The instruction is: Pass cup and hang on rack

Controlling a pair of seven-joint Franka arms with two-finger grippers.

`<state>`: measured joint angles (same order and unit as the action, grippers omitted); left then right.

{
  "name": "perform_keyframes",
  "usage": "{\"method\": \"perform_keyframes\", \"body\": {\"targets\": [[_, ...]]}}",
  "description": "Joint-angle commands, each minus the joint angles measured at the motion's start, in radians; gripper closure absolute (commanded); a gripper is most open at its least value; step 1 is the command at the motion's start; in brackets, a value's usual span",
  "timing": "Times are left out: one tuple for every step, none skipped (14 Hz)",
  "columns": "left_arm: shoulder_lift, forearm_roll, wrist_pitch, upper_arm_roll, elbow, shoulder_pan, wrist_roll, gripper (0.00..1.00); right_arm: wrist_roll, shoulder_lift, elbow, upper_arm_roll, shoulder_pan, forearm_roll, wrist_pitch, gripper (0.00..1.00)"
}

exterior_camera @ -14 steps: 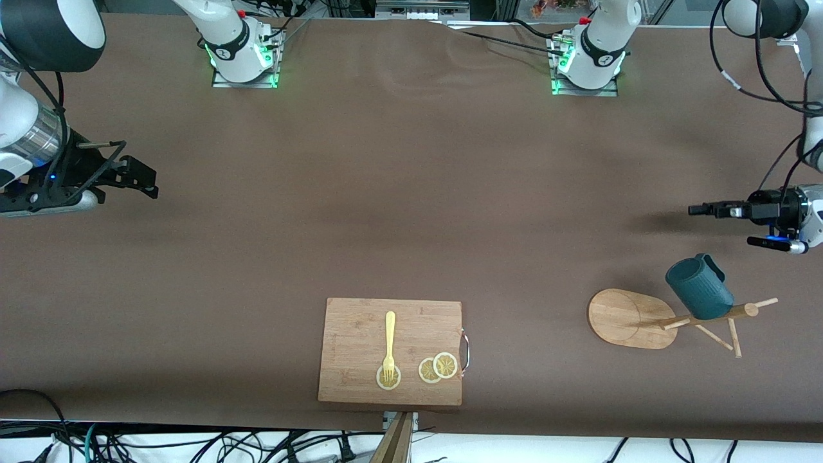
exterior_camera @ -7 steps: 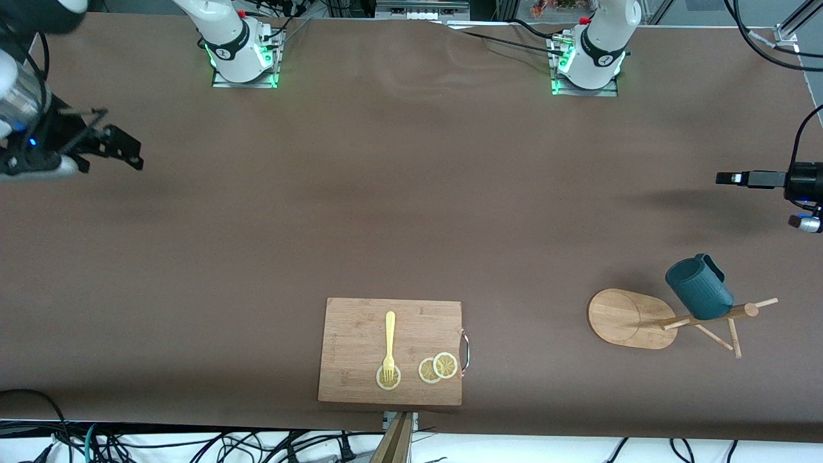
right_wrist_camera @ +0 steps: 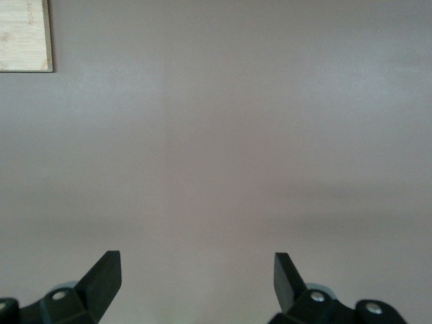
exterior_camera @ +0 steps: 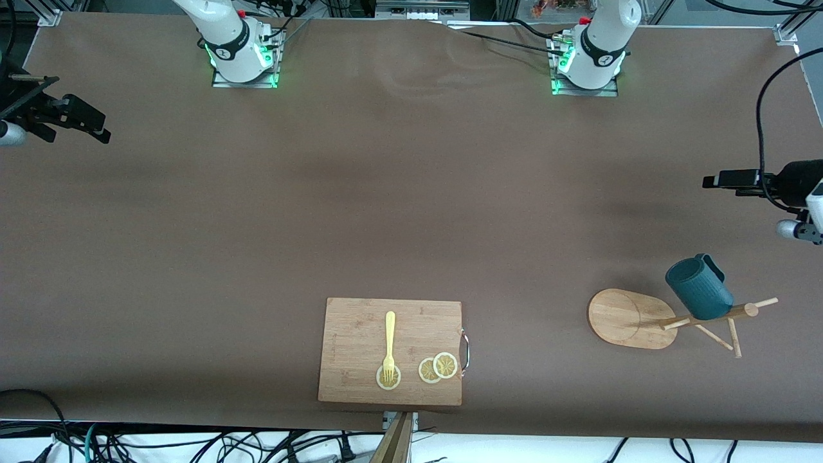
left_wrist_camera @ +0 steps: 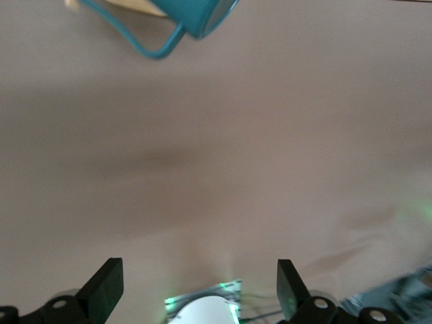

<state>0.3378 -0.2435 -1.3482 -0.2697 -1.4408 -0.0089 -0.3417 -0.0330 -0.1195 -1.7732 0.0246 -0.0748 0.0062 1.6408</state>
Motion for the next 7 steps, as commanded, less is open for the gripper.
{"method": "perform_keyframes", "body": {"targets": [[-0.048,0.113,-0.054,0.070,0.034,-0.031,0.068,0.00,0.001,0.034,0.038,0.003,0.000,0.009,-0.047,0.00],[-0.055,0.118,-0.074,0.082,0.045,-0.034,0.069,0.00,-0.001,0.044,0.040,0.003,0.001,0.009,-0.047,0.00],[-0.060,0.131,-0.089,0.087,0.066,-0.042,0.069,0.00,-0.005,0.049,0.060,0.003,0.000,0.006,-0.047,0.00],[-0.075,0.154,-0.092,0.089,0.085,-0.052,0.069,0.00,-0.005,0.054,0.090,0.005,0.001,0.009,-0.053,0.00],[-0.101,0.155,-0.094,0.090,0.089,-0.051,0.070,0.00,-0.004,0.067,0.103,0.005,0.001,0.009,-0.059,0.00],[-0.118,0.158,-0.094,0.090,0.089,-0.054,0.070,0.00,-0.002,0.069,0.106,0.005,0.001,0.011,-0.059,0.00],[-0.135,0.165,-0.092,0.107,0.088,-0.054,0.072,0.00,-0.002,0.069,0.106,0.005,0.001,0.011,-0.059,0.00]]}}
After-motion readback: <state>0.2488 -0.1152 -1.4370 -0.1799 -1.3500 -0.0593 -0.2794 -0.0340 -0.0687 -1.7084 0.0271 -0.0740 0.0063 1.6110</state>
